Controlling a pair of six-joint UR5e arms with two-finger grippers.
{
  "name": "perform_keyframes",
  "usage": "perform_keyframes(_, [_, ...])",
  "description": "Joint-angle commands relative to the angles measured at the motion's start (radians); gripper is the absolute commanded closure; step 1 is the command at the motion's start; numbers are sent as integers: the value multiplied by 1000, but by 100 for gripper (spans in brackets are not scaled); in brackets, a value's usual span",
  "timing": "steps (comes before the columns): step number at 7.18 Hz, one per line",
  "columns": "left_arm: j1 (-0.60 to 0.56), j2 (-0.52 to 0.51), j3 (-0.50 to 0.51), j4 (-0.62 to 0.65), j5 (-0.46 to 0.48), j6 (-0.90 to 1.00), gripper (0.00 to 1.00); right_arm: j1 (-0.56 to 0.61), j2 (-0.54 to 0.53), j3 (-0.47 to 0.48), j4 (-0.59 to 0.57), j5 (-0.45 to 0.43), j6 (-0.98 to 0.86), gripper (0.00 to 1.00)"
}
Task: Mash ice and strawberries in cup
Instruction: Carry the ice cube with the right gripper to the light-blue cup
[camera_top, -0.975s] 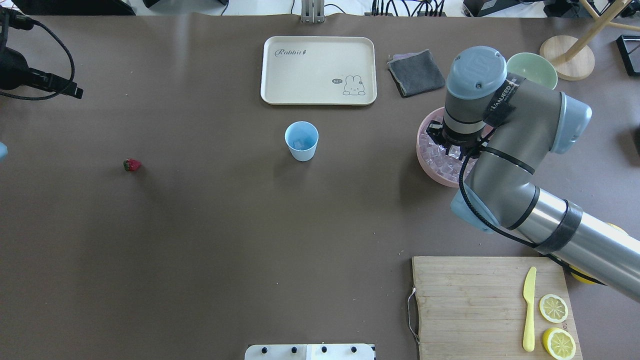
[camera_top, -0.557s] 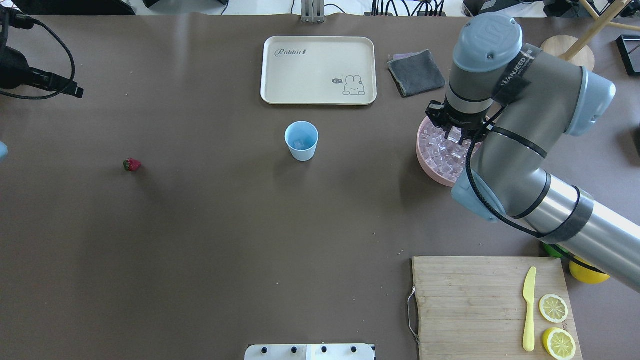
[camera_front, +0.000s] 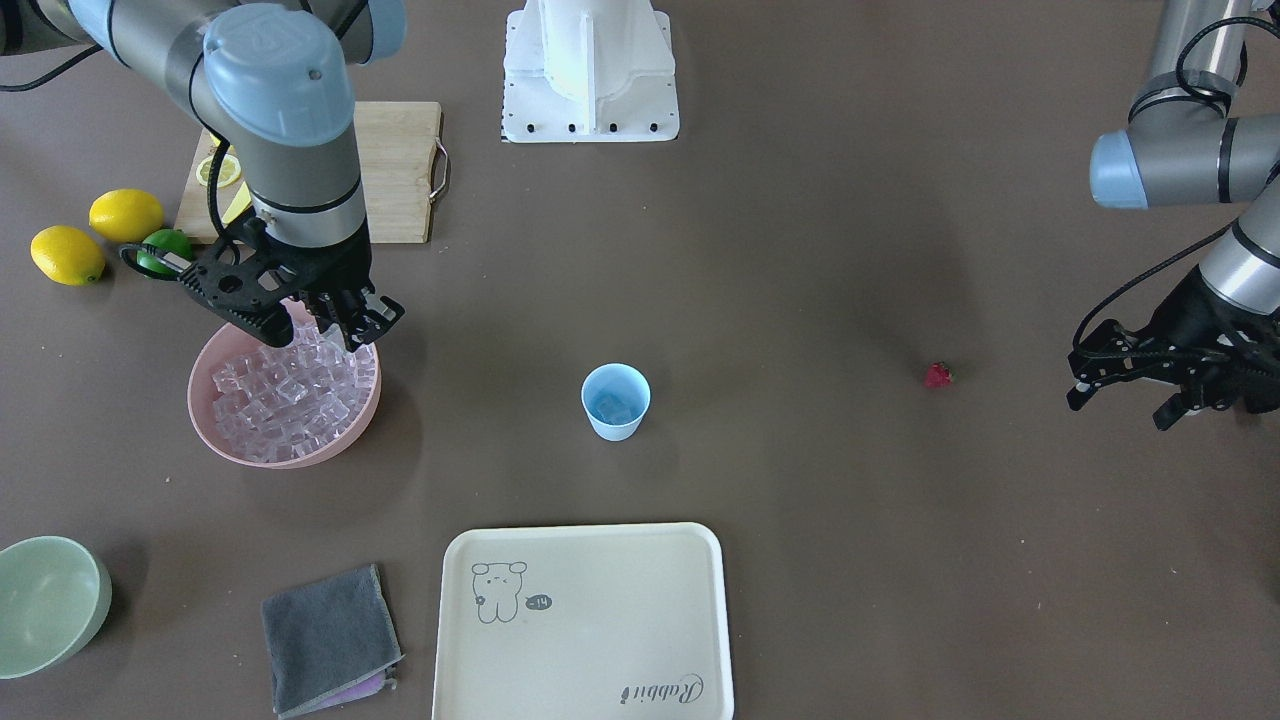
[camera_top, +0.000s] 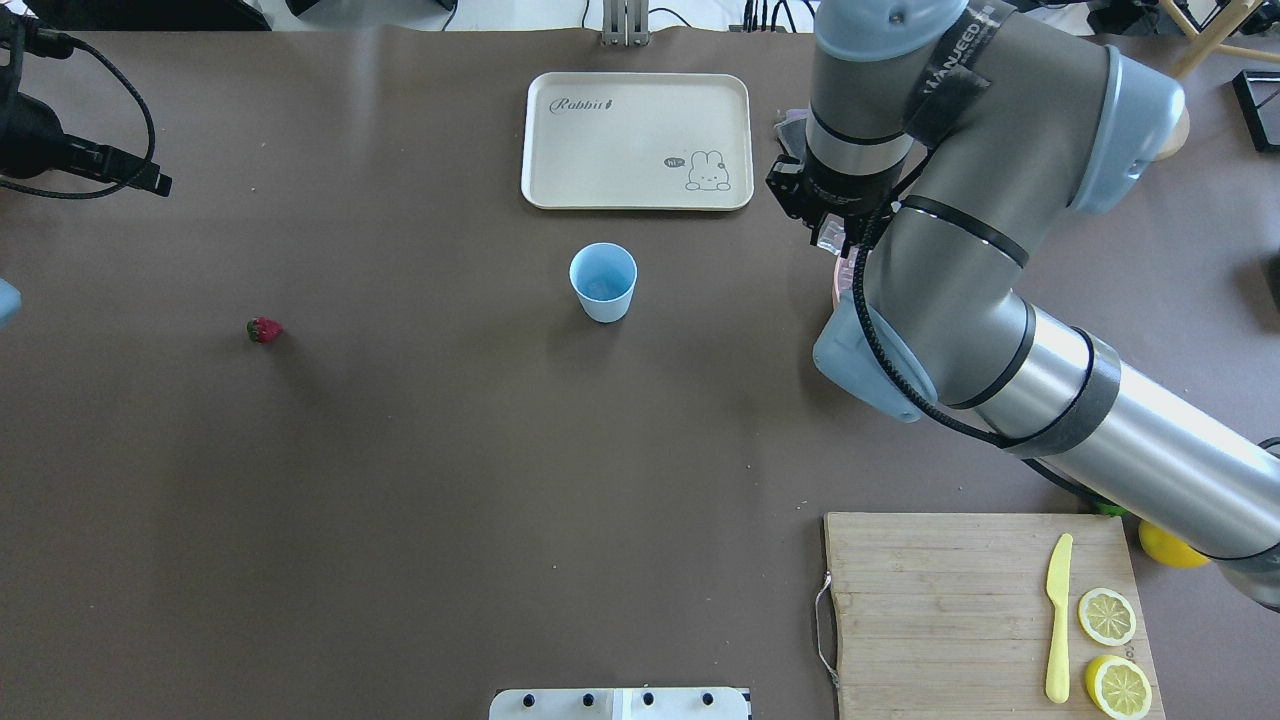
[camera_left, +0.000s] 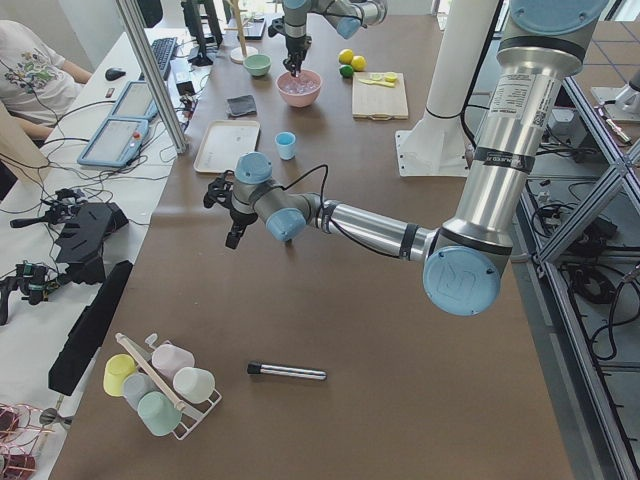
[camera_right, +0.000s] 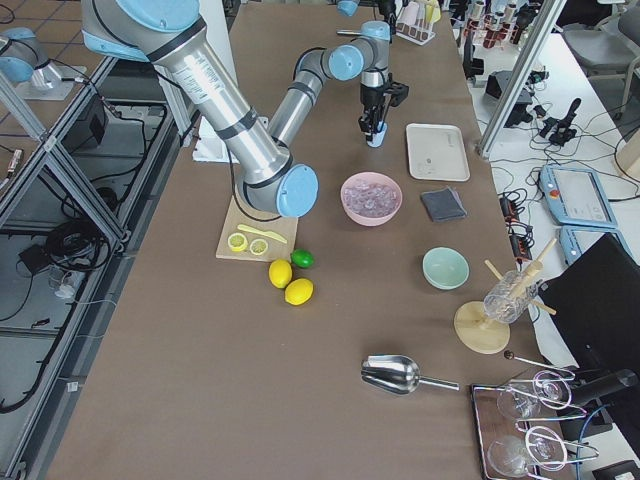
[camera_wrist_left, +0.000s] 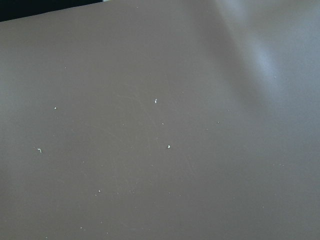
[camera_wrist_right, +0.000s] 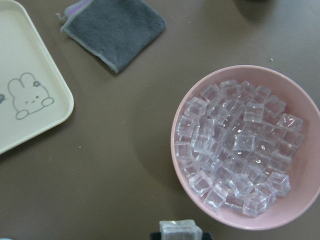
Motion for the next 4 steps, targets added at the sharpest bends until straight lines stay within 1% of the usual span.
perform_keyframes(1, [13,-2,2,0,-1,-24,3,-67,140,-118,41,-23,-53,100])
perform_keyframes(3, [22,3,-4,0,-1,-42,2,-87,285,-354,195,-29,-64,100])
perform_keyframes(4, [22,7,-8,0,-1,-42,2,-88,296,-399,246,-32,-120,100])
